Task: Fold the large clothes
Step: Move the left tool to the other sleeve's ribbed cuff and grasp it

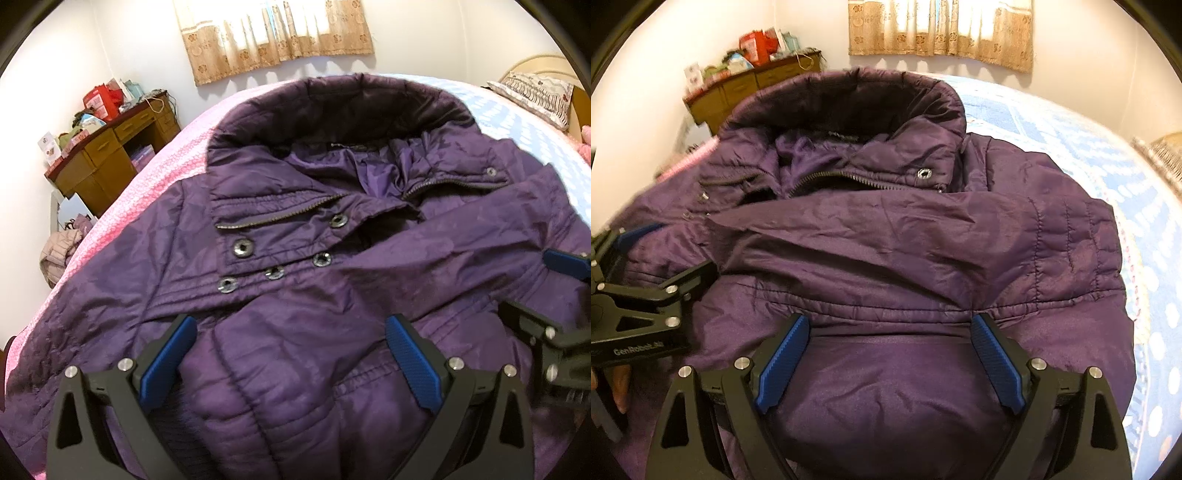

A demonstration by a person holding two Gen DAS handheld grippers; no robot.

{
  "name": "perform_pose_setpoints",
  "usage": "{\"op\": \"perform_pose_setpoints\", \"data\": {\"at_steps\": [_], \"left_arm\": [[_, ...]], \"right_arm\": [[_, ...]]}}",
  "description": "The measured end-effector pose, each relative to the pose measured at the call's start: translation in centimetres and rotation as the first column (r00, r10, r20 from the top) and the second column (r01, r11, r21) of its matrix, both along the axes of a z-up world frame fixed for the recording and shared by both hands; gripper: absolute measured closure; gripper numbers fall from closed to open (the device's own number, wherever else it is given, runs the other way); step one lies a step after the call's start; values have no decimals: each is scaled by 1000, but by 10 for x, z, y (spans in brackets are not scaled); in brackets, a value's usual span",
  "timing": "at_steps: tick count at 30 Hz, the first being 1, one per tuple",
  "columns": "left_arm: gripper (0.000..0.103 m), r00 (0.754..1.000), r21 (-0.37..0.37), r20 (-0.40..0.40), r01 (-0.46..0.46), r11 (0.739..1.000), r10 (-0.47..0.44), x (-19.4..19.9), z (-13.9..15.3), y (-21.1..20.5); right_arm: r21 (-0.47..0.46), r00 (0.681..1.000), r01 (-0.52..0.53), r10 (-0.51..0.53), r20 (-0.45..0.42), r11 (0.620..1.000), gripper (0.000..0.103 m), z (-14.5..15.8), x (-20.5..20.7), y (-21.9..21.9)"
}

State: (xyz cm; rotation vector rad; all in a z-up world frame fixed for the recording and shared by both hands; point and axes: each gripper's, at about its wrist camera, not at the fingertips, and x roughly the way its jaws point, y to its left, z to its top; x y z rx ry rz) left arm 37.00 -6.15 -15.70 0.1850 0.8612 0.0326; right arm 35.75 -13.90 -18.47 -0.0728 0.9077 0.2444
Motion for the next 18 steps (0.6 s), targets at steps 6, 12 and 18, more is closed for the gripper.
{"op": "perform_pose_setpoints", "data": {"at_steps": [6, 12, 18], "left_arm": [[0, 995, -95, 82, -52, 994, 60, -84, 58, 82], [0, 951, -131, 110, -274, 953, 288, -188, 54, 227], [0, 772, -262, 9, -611, 747, 635, -254, 16, 384]], "right_arm": [[-43, 996, 52, -49, 80, 998, 13, 53, -67, -26], [-150, 987, 78, -56, 149, 986, 12, 84, -120, -12], [-184, 990, -10, 36, 139, 983, 12, 72, -152, 51]]}}
